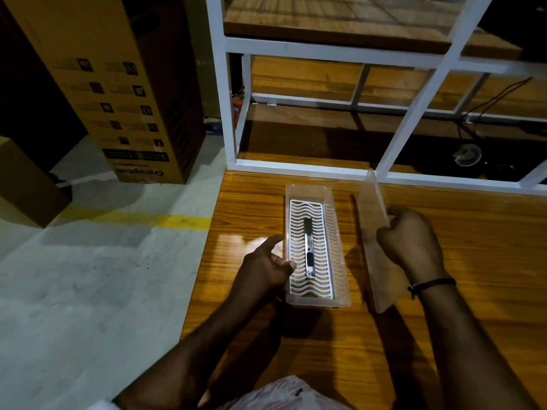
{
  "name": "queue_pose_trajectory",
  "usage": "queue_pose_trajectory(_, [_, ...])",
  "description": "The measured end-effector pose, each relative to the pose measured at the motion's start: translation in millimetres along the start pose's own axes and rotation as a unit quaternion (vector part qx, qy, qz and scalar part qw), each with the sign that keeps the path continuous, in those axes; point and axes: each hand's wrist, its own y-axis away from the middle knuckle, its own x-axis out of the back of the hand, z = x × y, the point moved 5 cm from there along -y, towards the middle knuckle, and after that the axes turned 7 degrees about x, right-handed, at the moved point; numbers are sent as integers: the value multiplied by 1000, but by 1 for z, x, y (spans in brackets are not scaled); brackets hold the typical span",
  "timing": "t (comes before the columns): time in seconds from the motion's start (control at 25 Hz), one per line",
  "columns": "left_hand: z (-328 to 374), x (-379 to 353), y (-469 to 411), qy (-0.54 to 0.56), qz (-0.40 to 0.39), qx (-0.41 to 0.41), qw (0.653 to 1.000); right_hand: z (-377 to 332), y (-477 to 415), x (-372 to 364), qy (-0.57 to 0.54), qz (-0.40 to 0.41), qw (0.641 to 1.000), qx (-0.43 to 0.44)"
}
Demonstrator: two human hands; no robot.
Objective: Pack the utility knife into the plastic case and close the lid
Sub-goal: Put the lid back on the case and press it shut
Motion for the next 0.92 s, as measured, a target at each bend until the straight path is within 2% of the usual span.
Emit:
queue_pose_trajectory(0.2, [1, 0, -1, -5, -8, 0, 1000, -47, 15, 0, -48, 22, 994, 94])
queue_pose_trajectory(0.28, [0, 0, -1, -10, -4, -1, 1000, -60, 17, -10, -76, 7, 990, 118])
queue_pose_trajectory(0.48, [-1, 0, -2, 4, -1, -3, 1000, -74, 28, -35, -148, -77, 984, 63])
queue_pose_trajectory(0.72, [-7, -1, -5, 39, -5, 4, 999, -75, 42, -63, -35, -193, 980, 27])
queue_pose_trajectory(0.84, [-7, -2, -4, 37, -8, -3, 999, -71, 44, -67, 39, -209, 977, 15])
queue_pose_trajectory(0.92, [-7, -1, -4, 37, -4, -8, 999, -69, 44, -66, 48, -206, 977, 11])
